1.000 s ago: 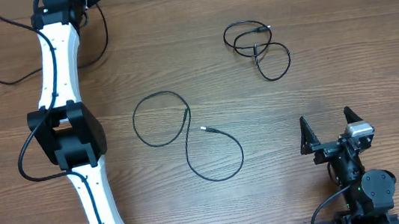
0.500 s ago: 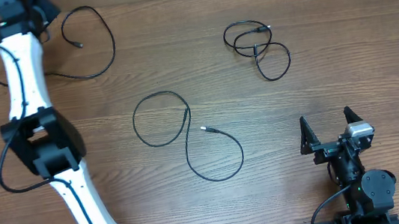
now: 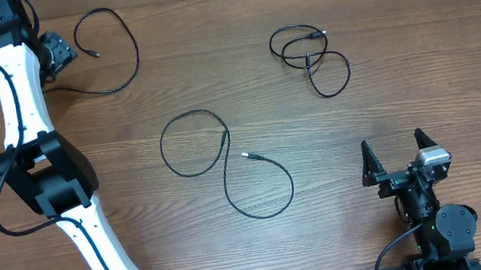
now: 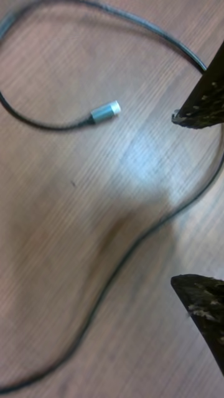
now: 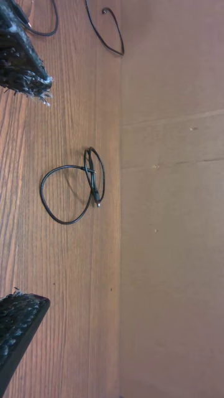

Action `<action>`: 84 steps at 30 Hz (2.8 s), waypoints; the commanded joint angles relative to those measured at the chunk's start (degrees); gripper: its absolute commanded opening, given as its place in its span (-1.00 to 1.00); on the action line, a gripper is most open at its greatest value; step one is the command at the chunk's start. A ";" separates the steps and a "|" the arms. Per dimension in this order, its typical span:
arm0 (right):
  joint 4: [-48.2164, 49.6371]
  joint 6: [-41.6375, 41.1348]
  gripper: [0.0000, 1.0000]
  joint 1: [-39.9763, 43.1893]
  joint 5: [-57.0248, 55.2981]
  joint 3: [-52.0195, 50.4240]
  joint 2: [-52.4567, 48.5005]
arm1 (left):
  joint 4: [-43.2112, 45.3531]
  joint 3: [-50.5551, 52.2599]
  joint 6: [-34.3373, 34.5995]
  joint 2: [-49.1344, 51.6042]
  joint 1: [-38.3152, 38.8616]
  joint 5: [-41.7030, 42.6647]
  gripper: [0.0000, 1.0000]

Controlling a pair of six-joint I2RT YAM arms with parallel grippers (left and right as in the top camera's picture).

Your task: Untangle cables

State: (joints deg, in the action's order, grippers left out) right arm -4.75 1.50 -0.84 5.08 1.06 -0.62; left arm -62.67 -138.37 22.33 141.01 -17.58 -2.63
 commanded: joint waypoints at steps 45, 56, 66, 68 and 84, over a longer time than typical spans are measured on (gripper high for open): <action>0.22 0.31 1.00 0.11 -0.55 -0.57 0.46 | -34.14 -2.84 -1.22 -14.25 35.10 9.49 1.00; 0.22 0.31 1.00 0.11 -0.55 -0.57 0.46 | -34.16 11.43 -1.84 -14.25 40.72 8.63 0.91; 0.22 0.31 1.00 0.11 -0.55 -0.57 0.46 | -26.29 31.41 -2.43 -14.25 47.52 8.39 0.76; 0.22 0.31 1.00 0.11 -0.55 -0.57 0.46 | -22.29 34.01 -2.43 -14.25 48.26 8.37 0.77; 0.22 0.31 1.00 0.11 -0.55 -0.57 0.46 | -14.23 41.99 -3.85 -14.25 46.64 8.48 0.35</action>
State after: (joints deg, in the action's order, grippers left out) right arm -4.75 1.52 -0.84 5.06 1.06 -0.62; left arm -76.84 -96.88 19.29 127.02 30.52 4.47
